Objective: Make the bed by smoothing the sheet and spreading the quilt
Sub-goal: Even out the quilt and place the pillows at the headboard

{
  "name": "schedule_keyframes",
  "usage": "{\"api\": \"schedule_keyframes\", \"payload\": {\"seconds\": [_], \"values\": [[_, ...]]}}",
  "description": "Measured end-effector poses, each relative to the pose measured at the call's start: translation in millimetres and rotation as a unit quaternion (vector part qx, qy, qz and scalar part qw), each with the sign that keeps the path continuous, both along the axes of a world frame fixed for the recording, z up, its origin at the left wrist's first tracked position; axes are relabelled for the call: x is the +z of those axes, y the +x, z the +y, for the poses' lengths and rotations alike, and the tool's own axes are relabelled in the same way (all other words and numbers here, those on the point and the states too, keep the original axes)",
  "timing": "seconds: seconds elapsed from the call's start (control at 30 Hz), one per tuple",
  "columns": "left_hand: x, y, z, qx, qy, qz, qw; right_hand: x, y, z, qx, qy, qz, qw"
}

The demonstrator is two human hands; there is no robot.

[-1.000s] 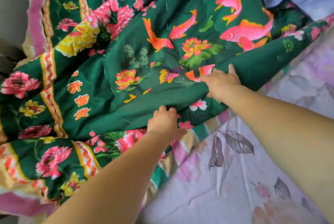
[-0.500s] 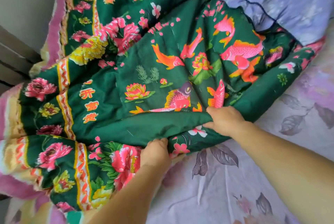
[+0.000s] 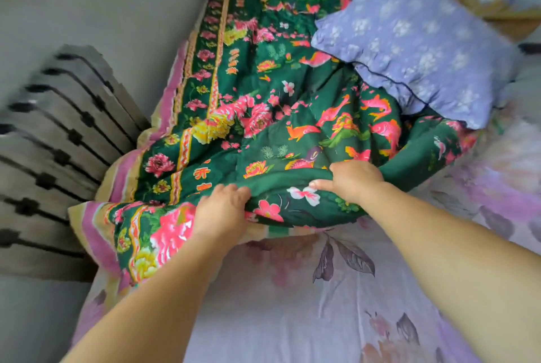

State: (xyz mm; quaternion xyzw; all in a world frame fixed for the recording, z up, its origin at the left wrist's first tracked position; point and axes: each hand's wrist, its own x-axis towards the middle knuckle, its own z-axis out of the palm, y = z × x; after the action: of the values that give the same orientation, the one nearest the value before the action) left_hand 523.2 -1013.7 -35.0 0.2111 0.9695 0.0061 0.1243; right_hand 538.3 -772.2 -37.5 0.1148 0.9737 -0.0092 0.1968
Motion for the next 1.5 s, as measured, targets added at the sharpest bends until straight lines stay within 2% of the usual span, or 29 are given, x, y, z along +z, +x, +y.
{"api": "schedule_keyframes", "payload": {"seconds": [0.17, 0.53, 0.67, 0.8, 0.87, 0.93, 1.0, 1.07, 1.17, 1.23, 1.3, 1.33, 1.4, 1.5], "values": [[55, 24, -34, -0.015, -0.012, 0.008, 1.0, 36, 33, -35, -0.019, -0.012, 0.018, 1.0], [68, 74, -143, -0.027, -0.032, 0.1, 0.994, 68, 96, -141, 0.012, -0.002, -0.075, 0.997], [50, 90, -149, -0.041, -0.047, 0.07, 0.996, 46, 114, -148, -0.006, -0.012, -0.071, 0.997], [25, 101, -147, -0.052, -0.063, -0.011, 0.997, 12, 134, -147, -0.055, -0.058, -0.072, 0.994], [21, 106, -143, -0.035, -0.069, -0.053, 0.996, 2, 141, -151, -0.044, -0.033, -0.05, 0.997], [20, 108, -135, 0.001, -0.038, -0.073, 0.997, -2, 139, -158, 0.022, -0.018, 0.016, 0.999], [23, 105, -126, 0.029, 0.011, -0.069, 0.997, 2, 135, -173, 0.109, -0.1, 0.083, 0.985], [26, 98, -116, 0.055, 0.056, -0.064, 0.995, 7, 127, -191, 0.182, -0.18, 0.073, 0.964], [30, 89, -107, 0.07, 0.091, -0.045, 0.992, 0, 111, -208, 0.177, -0.177, 0.018, 0.968], [28, 88, -110, 0.075, 0.158, -0.044, 0.984, -8, 98, -208, 0.161, -0.171, 0.033, 0.972], [22, 91, -123, 0.052, 0.23, -0.012, 0.972, -10, 89, -203, 0.13, -0.224, 0.025, 0.966], [16, 92, -132, 0.03, 0.231, 0.014, 0.972, -9, 84, -200, 0.114, -0.263, 0.015, 0.958], [1, 97, -156, 0.03, 0.174, 0.021, 0.984, -9, 75, -192, 0.087, -0.338, -0.019, 0.937], [-9, 103, -180, 0.126, 0.127, -0.05, 0.983, 0, 67, -187, 0.059, -0.416, -0.06, 0.905]]}}
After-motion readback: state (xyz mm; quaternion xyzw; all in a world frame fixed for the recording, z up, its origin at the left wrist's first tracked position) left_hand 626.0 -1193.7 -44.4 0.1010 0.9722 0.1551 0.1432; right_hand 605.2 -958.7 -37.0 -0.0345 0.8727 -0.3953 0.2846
